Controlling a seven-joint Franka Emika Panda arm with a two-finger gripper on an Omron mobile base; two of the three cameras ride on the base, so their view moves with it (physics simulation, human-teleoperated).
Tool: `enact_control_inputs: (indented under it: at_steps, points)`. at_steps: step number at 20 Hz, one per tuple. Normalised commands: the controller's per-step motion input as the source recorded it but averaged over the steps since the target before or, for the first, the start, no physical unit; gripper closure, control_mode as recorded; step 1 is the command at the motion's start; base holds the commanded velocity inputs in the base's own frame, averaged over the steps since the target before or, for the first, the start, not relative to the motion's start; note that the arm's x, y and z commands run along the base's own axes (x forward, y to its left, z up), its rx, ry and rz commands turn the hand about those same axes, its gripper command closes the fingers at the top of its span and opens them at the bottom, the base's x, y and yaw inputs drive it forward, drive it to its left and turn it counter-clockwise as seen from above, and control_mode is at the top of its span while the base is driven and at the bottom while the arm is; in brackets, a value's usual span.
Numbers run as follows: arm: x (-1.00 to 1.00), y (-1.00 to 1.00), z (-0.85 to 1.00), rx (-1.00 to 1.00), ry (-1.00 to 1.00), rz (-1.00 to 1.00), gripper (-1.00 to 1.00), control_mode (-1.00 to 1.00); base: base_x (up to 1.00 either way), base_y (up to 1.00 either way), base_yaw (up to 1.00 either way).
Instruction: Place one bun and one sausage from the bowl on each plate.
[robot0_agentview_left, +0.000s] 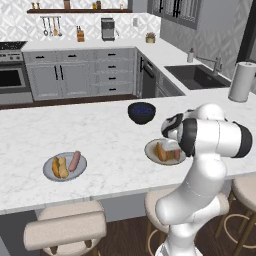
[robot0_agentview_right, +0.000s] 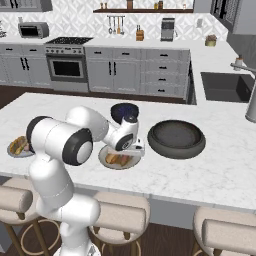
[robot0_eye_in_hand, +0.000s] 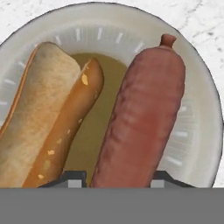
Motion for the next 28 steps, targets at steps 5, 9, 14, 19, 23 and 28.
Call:
enact_control_inputs:
  at_steps: [5, 9, 14, 19, 23, 28]
  points:
    - [0.14, 0.00, -0.20, -0.02, 0.00, 0.17, 1.00, -1.00, 0.00, 0.00, 0.00]
    - [0.16, -0.01, -0.20, -0.01, 0.00, 0.10, 1.00, -1.00, 0.00, 0.00, 0.00]
    - [0.04, 0.00, -0.27, -0.01, 0.00, 0.06, -1.00, -1.00, 0.00, 0.00, 0.00]
    - [-0.26, -0.06, 0.13, 0.00, -0.05, 0.00, -1.00, -1.00, 0.00, 0.00, 0.00]
    - [-0.37, 0.04, 0.61, 0.00, -0.02, 0.00, -1.00, -1.00, 0.00, 0.00, 0.00]
    - [-0.56, 0.11, 0.73, 0.00, -0.04, 0.00, -1.00, -1.00, 0.00, 0.00, 0.00]
